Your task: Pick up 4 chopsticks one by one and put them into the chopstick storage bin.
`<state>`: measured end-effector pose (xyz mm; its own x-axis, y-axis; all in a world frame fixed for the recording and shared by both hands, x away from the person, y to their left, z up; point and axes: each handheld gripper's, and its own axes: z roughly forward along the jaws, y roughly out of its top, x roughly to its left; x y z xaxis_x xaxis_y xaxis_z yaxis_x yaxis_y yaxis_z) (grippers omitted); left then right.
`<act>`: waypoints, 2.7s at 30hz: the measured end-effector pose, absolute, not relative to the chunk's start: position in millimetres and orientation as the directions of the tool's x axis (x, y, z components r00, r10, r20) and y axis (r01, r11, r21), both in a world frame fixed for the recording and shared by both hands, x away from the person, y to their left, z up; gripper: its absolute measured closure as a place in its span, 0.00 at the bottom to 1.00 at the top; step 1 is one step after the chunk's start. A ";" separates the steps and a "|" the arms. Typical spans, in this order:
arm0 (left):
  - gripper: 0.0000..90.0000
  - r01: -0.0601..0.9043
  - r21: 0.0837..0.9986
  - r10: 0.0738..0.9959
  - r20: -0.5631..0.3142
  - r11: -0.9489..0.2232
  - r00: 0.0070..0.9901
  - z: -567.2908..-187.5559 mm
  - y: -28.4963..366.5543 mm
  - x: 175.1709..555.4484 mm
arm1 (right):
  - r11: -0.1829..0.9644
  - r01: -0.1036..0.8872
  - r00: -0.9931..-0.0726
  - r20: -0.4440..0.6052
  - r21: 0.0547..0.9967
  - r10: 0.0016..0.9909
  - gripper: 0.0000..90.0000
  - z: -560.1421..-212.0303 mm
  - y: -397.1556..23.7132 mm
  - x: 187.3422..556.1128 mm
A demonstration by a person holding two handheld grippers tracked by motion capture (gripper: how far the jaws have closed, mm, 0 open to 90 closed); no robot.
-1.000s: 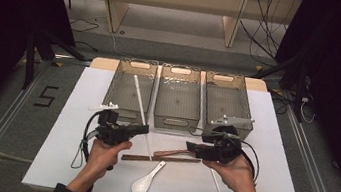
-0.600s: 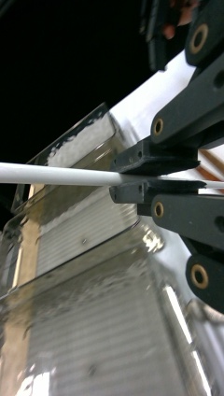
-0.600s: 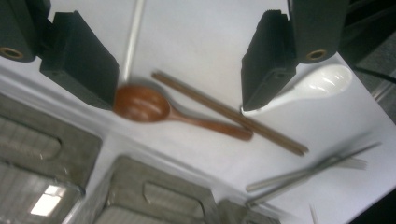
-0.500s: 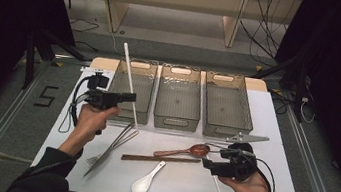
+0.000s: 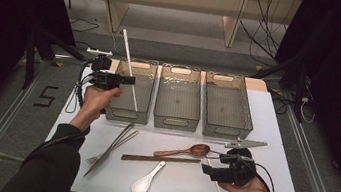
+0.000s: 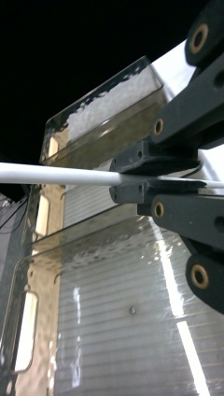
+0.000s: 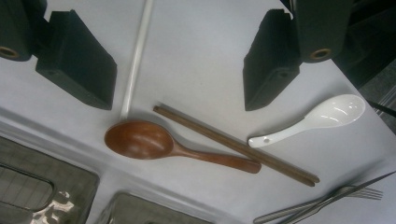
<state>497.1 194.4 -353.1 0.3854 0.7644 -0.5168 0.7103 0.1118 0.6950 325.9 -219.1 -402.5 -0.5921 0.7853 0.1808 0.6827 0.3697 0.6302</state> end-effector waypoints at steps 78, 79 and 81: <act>0.23 0.650 0.760 0.787 -0.407 0.010 0.464 -393.8 192.9 406.8 | 0.513 0.774 -0.571 0.060 0.370 0.818 0.38 -432.0 -223.7 322.5; 0.23 0.653 0.757 0.787 -0.409 0.010 0.462 -395.6 194.0 405.6 | 0.517 0.777 -0.571 0.056 0.359 0.819 0.39 -432.8 -223.4 322.5; 0.23 0.646 0.763 0.783 -0.413 0.018 0.465 -397.3 195.1 403.2 | 0.521 0.777 -0.572 0.051 0.354 0.819 0.40 -433.7 -223.6 322.7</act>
<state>403.2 195.1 -397.3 0.4654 0.7829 -0.4128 0.6459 0.0185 0.7632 322.7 -223.6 -433.7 -0.5719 0.8188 0.0509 0.7769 0.5206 0.3540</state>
